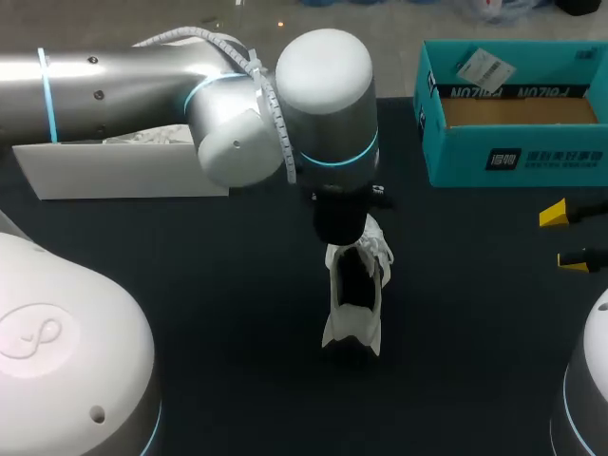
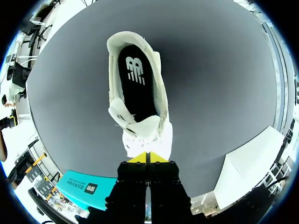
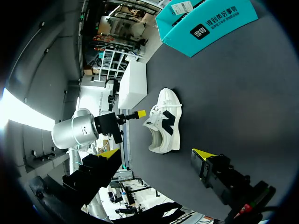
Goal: Take the shoe out of the shoebox, open the shoe tongue, remove and reinsert the insole, then place the shoe into the shoebox
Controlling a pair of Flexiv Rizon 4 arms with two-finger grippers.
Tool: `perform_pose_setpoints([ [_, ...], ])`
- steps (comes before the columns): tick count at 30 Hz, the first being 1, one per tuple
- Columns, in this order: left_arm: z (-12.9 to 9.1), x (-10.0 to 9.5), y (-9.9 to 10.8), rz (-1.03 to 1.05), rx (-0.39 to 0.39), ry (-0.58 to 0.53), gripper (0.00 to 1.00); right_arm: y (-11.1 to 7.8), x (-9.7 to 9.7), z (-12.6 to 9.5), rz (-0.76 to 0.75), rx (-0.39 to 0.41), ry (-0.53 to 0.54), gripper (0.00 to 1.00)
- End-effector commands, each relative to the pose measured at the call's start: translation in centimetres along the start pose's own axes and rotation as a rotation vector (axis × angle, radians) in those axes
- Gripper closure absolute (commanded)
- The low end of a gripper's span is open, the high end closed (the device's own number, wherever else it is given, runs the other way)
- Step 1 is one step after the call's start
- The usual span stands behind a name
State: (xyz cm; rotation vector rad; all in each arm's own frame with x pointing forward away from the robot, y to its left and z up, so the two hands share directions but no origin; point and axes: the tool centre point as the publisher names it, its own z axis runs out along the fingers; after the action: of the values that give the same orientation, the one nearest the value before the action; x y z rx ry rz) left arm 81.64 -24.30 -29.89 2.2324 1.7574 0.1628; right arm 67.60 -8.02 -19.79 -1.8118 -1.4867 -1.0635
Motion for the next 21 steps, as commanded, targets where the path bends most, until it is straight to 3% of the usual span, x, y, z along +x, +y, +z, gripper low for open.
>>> perform_pose_setpoints([
  [1,0.4,-0.1,-0.1,0.001,0.007,-0.014,1.0,-0.2,0.0,0.0,0.001,-0.002,-0.003,0.0],
  [7,1.9,-0.3,-1.1,-0.023,0.003,-0.04,1.0,-0.2,0.0,0.0,0.001,-0.002,-0.003,0.0],
  [13,2.3,0.1,-3.4,-0.041,0.088,-0.044,1.0,-0.2,0.0,0.0,0.001,-0.002,-0.003,0.0],
  [16,2.2,0.2,-4.6,-0.057,0.128,-0.015,1.0,-0.2,0.0,0.0,0.001,-0.002,-0.003,0.0],
  [21,1.9,0.3,-4.8,-0.143,0.116,0.064,1.0,-0.2,0.0,0.0,0.001,-0.002,-0.003,0.0],
])
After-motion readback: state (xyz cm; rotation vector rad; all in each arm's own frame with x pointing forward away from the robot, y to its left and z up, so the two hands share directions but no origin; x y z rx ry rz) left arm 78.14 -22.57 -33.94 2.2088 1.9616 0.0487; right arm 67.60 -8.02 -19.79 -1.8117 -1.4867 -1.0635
